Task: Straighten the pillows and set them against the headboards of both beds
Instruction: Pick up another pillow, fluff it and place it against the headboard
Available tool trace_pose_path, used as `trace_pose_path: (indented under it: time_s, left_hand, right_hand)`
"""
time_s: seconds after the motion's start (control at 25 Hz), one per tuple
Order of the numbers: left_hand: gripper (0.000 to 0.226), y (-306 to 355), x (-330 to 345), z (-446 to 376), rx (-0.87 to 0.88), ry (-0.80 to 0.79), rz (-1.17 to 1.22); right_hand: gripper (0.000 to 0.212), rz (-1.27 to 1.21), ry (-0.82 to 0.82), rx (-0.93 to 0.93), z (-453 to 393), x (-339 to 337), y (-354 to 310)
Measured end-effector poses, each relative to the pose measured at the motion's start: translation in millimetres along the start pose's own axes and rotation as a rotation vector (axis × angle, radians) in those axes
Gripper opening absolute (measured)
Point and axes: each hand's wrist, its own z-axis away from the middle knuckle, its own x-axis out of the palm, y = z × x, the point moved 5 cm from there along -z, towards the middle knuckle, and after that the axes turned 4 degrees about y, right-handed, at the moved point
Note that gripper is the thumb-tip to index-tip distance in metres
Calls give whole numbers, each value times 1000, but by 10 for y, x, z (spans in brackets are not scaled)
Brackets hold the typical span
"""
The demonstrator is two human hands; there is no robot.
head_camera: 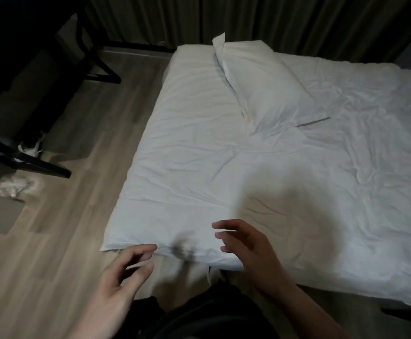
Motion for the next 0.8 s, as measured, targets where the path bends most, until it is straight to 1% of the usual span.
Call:
trace_pose_path:
  time_s: [0.08,0.2,0.28,0.36,0.4,0.48,0.56,0.6,0.64,0.68,0.72,0.76,0.8]
  left_hand:
    - [48,-11,-282,-292,-2,-29,-18]
    - [51,36,-707,-837,25,-167,-77]
    - [46,58,-1055,-1214,85,-280,-131]
    - [29,86,-1420,-1569,167,-373,-196]
    - [25,128,-1589,-1716,203,-411,-234]
    - [28,201,-1873,-1931,258,-501,-310]
    - [29,281,-2042,-2121,283,-584,-347]
    - [28,328,-2104,-2209,295,-611,-352]
    - [27,358,-2141,-2275,317,-627,-351]
    - [25,383,-2171,-2309,338,-638,-347]
    - [24,394,-2193,-2323,351,-635,-340]
    - [25,403,-2219,-2324,355,-621,-328]
    - [25,392,-2251,-2320,360,-606,-318]
  right_hand:
    - [22,-9,54,9,-136,201,-36]
    - [30,-16,159,55,-297,646,54]
    - [30,-21,239,90,-389,1099,129]
    - [30,-29,332,138,-396,1600,172]
    - [30,-53,362,156,-350,1860,142]
    - [30,-131,442,190,-199,2292,51]
    - [22,-218,561,209,-13,2584,19]
    - [20,-256,623,217,72,2714,31]
    - [24,-276,676,221,130,2813,54]
    - [23,-281,722,235,159,2912,105]
    - [19,-304,739,239,139,2992,120]
    - [24,-295,739,246,72,3043,118]
    - [30,-283,704,239,-41,3079,59]
